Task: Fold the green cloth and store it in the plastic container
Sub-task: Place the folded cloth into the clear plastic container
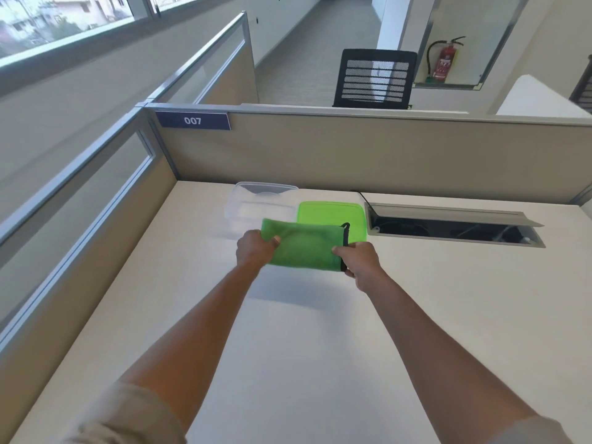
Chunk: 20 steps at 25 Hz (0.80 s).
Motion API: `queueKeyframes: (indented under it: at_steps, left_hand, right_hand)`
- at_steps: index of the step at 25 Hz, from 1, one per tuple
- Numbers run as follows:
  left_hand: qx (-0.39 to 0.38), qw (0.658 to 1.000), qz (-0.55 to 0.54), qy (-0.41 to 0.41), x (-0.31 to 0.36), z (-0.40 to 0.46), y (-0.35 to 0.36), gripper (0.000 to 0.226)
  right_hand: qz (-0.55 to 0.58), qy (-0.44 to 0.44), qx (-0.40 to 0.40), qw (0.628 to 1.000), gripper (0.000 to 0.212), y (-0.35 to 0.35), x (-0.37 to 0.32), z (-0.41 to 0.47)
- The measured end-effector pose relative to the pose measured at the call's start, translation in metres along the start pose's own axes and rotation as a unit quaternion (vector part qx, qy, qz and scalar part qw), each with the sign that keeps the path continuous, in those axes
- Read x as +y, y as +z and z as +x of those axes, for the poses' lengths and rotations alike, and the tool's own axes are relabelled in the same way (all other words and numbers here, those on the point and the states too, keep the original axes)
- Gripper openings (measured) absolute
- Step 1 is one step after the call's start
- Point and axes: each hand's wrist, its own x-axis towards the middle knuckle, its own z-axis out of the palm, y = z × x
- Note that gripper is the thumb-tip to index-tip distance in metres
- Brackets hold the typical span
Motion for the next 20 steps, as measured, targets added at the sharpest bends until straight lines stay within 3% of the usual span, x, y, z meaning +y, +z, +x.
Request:
queueKeyframes:
  at_steps: [5,9,20]
  left_hand:
    - [0.050,0.998,0.025,0.013,0.022,0.062,-0.053,0.045]
    - [0.061,0.997,0.041,0.012,0.032,0.114,-0.078,0.041]
    - [0.090,0.985,0.130,0.061,0.016,0.185,-0.056,0.039]
  right_hand:
    - [-0.033,-0.083,0.005,0.996,0.015,0.040,-0.066,0.022]
    - [-0.081,-0.120,0.020,0.989,0.039,0.070,-0.097,0.053]
    - [-0.198,-0.154,0.018,0.968,0.043,0.124,-0.107,0.129]
